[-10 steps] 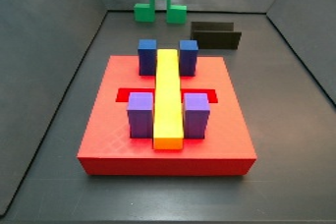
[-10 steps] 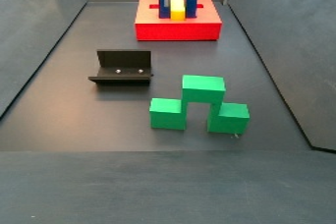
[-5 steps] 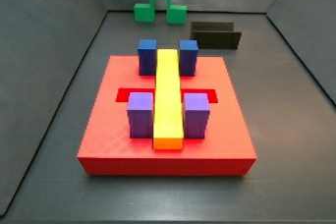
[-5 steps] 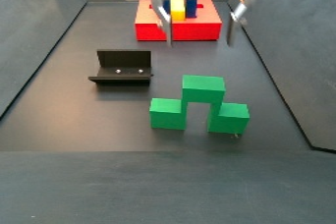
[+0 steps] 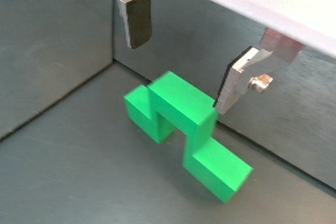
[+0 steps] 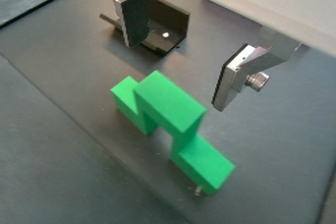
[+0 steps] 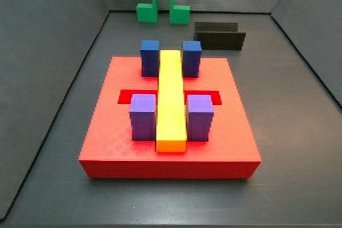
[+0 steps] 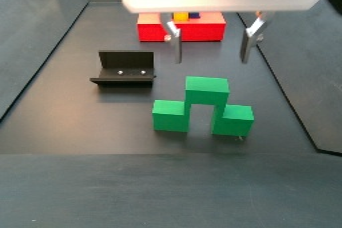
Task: Pick up the green object. Move up. Move to above the board. Insert the green object.
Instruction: Pick up the green object.
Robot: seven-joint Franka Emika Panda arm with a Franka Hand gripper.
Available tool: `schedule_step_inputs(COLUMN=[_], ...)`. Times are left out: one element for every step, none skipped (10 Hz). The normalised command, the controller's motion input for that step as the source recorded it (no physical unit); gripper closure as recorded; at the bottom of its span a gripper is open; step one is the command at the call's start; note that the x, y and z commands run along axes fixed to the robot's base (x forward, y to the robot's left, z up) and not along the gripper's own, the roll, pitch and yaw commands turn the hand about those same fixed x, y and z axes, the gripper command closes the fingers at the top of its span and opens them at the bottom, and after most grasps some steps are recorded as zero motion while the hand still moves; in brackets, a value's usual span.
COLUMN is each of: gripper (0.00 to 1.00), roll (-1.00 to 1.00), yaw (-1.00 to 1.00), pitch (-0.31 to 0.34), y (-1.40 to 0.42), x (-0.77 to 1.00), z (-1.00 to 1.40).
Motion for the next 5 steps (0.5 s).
schedule_step_inputs(gripper=[0.00, 0.00, 0.00, 0.00, 0.00], roll=[0.00, 0.00, 0.00, -0.06, -0.05], yaw=[0.06, 0.02, 0.00, 0.00, 0.00], pitch=[0.023, 0.003, 0.000, 0.019, 0.020], y=[0.23, 0.16, 0.12, 0.14, 0.08], x=[0.33, 0.07, -0.08, -0.18, -0.15], z=[-0.25, -0.25, -0.42, -0.25, -0.21])
